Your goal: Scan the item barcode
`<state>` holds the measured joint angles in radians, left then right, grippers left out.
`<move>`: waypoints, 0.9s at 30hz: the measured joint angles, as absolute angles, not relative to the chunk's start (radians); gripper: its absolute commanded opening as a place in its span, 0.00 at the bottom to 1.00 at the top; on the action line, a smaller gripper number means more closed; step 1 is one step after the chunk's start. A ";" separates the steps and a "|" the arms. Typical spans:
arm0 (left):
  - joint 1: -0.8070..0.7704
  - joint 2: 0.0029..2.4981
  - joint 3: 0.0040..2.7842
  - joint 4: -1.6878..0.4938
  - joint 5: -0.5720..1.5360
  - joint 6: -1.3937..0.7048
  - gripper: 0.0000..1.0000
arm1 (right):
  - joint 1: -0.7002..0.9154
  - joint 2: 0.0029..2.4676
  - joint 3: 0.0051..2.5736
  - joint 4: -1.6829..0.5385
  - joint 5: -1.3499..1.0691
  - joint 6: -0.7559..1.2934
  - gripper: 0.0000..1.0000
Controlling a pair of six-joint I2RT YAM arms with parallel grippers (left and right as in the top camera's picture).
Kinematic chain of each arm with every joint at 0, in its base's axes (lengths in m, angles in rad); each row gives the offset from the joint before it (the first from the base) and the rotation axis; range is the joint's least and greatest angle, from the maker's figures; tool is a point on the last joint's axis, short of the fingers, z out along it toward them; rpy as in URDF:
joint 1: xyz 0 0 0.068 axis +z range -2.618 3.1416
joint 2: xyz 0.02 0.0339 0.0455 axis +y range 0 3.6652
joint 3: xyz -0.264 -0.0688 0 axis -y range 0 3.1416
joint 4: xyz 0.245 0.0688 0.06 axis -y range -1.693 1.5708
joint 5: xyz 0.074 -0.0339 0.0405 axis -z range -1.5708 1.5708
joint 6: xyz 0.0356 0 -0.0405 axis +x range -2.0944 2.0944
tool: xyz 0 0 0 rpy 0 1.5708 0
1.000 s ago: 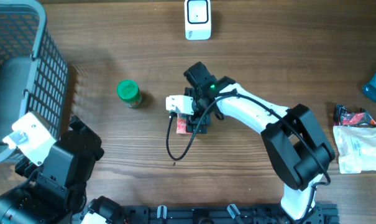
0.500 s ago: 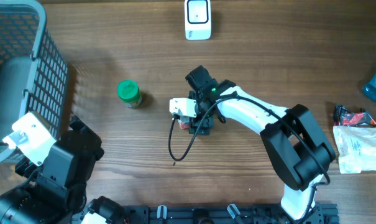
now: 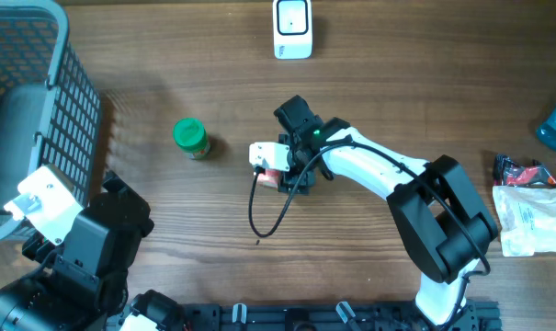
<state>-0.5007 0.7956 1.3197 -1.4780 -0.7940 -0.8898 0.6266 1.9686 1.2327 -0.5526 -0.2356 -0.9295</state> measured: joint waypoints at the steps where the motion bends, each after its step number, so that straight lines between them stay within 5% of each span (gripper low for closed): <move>1: -0.501 0.796 1.320 -1.478 -0.794 -0.890 1.00 | 0.627 1.969 1.233 -0.553 -0.236 -0.935 1.00; 10: -0.501 0.796 1.320 -1.478 -0.794 -0.890 1.00 | 0.639 1.969 1.237 -0.559 -0.229 -0.892 1.00; 18: -0.501 0.796 1.320 -1.478 -0.794 -0.890 1.00 | 0.680 1.964 1.299 -0.494 -0.155 -0.432 1.00; 27: -0.501 0.796 1.320 -1.478 -0.794 -0.890 1.00 | 0.687 1.963 1.299 -0.512 -0.105 -0.142 1.00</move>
